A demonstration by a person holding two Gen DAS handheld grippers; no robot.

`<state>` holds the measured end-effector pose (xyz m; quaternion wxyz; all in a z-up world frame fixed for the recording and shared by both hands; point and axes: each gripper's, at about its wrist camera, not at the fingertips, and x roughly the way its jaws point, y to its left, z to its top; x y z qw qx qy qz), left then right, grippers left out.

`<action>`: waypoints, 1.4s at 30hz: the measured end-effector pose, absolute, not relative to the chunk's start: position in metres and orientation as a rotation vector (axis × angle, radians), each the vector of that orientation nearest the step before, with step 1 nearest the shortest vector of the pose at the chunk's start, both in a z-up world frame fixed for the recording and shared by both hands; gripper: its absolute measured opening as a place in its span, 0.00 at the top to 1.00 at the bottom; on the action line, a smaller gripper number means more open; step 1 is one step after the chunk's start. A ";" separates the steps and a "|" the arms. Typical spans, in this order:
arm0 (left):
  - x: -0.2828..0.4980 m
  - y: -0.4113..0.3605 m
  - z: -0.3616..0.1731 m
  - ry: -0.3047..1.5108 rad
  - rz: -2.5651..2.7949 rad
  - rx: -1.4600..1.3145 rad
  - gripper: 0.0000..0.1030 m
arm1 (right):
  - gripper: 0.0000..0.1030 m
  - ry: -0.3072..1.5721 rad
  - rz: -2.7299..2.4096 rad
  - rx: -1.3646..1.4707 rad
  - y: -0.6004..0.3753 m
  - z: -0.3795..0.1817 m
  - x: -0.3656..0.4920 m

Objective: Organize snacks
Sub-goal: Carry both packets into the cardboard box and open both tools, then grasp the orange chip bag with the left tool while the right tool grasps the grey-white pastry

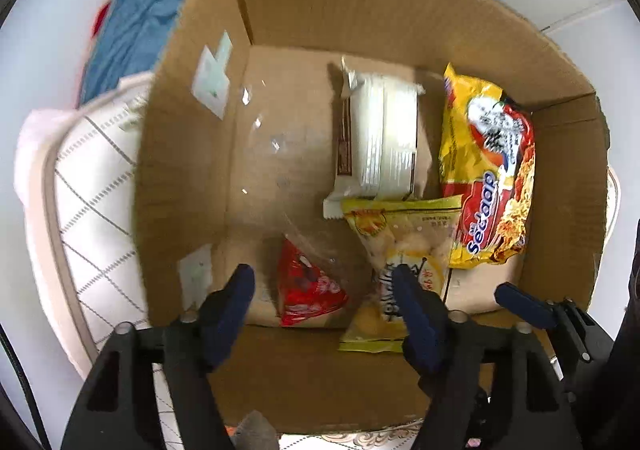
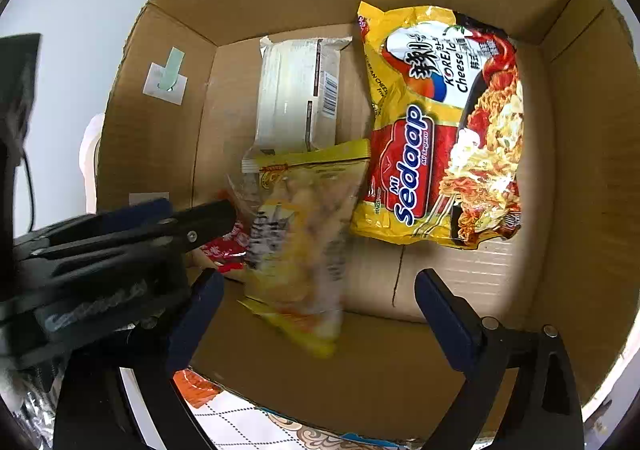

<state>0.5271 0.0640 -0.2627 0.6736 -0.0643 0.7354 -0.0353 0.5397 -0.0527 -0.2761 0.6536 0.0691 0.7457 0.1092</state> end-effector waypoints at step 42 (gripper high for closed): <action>0.336 0.059 -0.103 1.085 0.081 -0.014 0.17 | 0.03 1.338 0.137 0.111 -0.105 -0.153 0.377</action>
